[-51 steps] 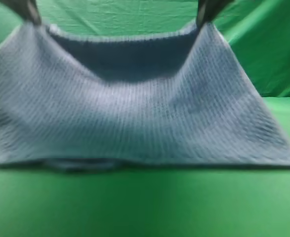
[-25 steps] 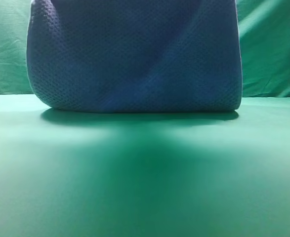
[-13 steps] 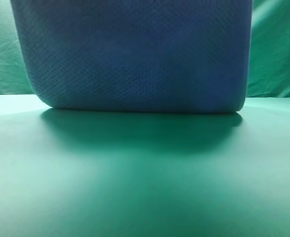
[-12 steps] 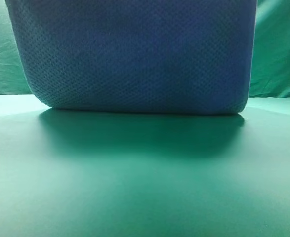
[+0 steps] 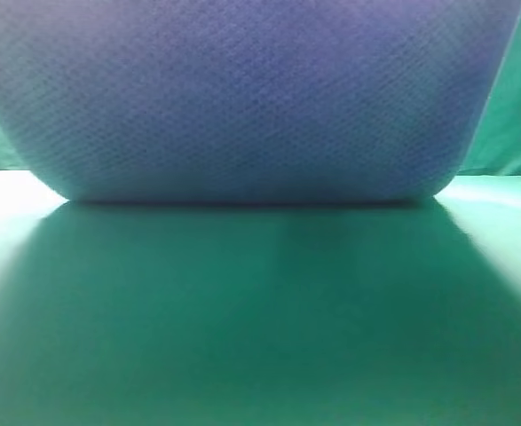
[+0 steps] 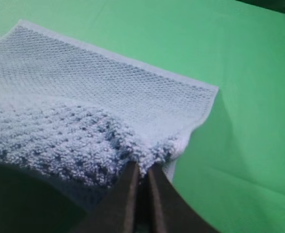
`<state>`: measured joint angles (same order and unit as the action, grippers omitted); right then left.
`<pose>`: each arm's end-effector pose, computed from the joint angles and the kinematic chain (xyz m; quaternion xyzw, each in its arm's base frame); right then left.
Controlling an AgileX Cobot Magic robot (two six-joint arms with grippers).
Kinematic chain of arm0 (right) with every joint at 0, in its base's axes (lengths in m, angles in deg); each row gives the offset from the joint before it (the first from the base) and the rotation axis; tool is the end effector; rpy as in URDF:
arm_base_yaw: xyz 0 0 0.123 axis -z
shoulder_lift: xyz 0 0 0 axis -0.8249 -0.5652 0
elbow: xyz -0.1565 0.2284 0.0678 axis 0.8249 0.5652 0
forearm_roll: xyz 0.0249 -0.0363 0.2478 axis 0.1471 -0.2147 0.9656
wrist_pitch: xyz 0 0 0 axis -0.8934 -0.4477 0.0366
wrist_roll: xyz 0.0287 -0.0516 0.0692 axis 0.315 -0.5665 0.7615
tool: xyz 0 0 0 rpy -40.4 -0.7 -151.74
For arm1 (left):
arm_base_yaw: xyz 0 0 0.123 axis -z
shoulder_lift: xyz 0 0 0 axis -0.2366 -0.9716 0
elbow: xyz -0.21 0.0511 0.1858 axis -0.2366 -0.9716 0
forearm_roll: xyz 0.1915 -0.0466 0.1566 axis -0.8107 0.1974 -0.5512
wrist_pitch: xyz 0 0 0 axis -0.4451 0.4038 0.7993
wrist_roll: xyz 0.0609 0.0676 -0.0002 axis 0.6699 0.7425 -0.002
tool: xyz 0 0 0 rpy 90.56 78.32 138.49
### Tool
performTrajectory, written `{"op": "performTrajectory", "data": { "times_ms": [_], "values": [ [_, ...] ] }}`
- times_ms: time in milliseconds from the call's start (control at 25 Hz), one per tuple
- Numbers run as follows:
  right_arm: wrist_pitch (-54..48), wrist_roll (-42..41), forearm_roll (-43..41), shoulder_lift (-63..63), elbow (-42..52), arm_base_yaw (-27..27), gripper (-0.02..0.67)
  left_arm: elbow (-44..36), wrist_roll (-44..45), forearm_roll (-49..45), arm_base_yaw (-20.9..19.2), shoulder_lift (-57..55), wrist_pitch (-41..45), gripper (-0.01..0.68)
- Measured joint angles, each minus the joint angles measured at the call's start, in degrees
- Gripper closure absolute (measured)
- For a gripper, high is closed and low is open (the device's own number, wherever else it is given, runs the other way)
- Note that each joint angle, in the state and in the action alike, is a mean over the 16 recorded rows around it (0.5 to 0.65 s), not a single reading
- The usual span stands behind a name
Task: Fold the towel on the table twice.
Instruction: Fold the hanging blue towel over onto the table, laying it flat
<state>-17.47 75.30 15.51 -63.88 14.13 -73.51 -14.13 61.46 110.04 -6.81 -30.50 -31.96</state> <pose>0.2389 0.0857 0.3449 -0.2166 0.8999 0.0762 0.3708 0.2183 -0.0576 0.3104 0.0372 0.8958 -0.2208 0.3840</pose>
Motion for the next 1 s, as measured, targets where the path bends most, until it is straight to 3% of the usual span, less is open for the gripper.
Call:
{"op": "performTrajectory", "data": {
  "times_ms": [560,1000],
  "values": [
    [-2.18,-1.05,8.22,14.26,20.28,-0.02,0.649,-12.20,1.59,2.44,0.02,5.43,5.33,0.673],
    [1.26,-2.45,11.26,15.09,28.37,-0.02,0.649,-18.68,2.43,6.12,1.83,3.47,-0.89,0.673]
  ]
}}
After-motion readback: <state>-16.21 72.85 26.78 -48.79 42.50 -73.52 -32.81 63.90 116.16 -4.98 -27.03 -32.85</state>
